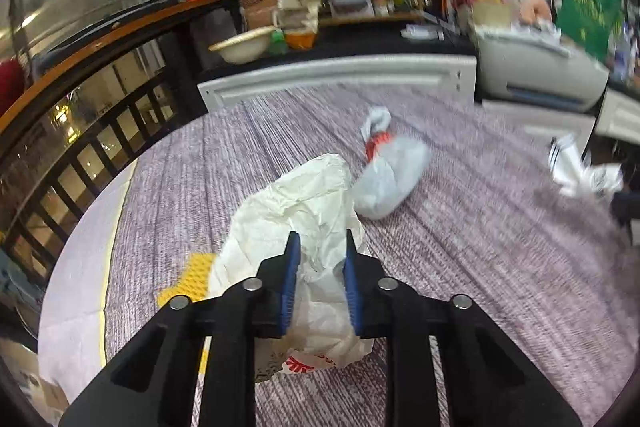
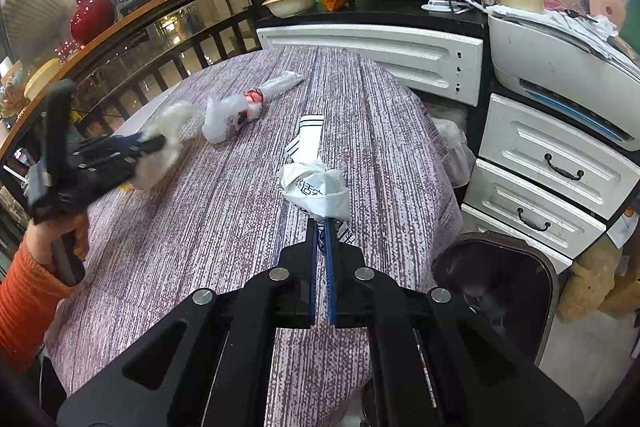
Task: Collect trash
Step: 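Lift the white wrapper and white bag and carry both over the black bin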
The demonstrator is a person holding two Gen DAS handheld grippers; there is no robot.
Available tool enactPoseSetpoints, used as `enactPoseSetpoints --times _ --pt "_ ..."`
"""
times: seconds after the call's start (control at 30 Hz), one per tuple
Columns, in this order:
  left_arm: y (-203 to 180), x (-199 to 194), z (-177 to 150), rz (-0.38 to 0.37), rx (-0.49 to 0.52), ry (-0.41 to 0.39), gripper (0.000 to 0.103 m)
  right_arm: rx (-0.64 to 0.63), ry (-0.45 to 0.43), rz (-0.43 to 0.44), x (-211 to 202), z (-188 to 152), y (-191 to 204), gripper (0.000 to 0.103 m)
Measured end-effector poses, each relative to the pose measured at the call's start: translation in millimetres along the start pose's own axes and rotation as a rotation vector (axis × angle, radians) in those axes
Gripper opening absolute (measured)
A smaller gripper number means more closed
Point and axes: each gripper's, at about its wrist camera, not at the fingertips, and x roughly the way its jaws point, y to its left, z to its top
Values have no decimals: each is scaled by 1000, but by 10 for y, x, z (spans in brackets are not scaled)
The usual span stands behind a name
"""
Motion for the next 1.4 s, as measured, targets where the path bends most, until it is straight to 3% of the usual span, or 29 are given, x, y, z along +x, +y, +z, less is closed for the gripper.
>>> enactPoseSetpoints --times 0.2,0.33,0.5,0.67,0.93,1.4 --pt "98 -557 -28 -61 -93 -131 20 0 -41 8 -117 -100 25 4" --pt "88 -807 -56 -138 -152 -173 20 21 -57 17 -196 -192 7 5" --pt "-48 -958 -106 -243 -192 -184 20 54 -73 18 -306 -290 -59 5" --pt "-315 -1040 -124 -303 -169 -196 20 107 -98 -1 -486 -412 -240 5" --pt "-729 -1032 -86 -429 -168 -187 20 202 -113 -105 -696 -687 -676 5" --pt "-1537 -979 31 -584 -105 -161 20 332 29 -296 -203 -1218 -1370 5"
